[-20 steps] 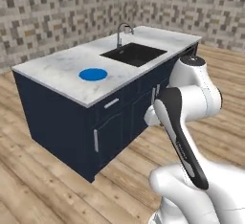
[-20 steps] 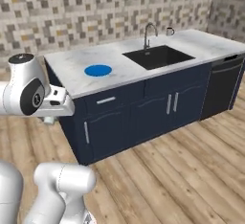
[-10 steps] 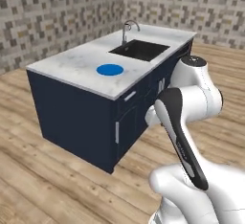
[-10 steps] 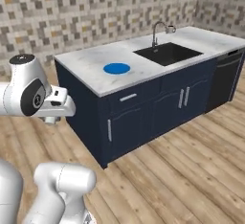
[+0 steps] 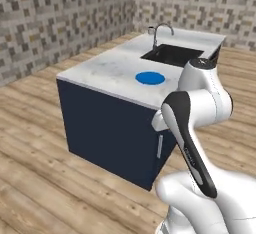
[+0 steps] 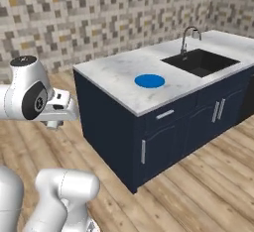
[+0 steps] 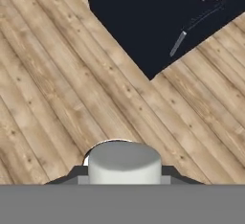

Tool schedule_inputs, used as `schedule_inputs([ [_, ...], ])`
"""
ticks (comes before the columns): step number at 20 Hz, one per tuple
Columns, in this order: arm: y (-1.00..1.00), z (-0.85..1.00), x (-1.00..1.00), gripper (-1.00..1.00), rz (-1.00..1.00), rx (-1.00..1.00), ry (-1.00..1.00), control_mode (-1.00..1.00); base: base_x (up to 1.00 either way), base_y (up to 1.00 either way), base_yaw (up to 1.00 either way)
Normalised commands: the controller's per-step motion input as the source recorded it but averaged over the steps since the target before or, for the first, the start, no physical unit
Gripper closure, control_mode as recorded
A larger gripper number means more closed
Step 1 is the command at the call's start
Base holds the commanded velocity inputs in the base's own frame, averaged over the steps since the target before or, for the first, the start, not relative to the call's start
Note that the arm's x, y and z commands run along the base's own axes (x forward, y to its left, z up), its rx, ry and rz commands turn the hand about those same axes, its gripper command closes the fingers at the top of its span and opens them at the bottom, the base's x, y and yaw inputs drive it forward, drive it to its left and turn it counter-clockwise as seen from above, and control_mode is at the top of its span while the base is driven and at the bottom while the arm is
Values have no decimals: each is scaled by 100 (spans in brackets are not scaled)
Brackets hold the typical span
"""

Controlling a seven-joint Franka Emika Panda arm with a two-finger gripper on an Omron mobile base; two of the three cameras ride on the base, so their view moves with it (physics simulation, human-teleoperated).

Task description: Pick up the marshmallow and place it in the cup of hot chocolate on the dining counter.

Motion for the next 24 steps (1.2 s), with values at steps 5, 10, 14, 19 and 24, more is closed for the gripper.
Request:
schedule_inputs([
  [5,0,0,0,100,0,0,0,100,51,100,-5],
  [10,0,0,0,100,0,0,0,100,59,100,-13],
  [14,0,0,0,100,0,0,0,100,53,100,-22],
  [19,0,0,0,100,0,0,0,100,43,100,-30],
  [24,0,0,0,100,0,0,0,100,33,100,-33],
])
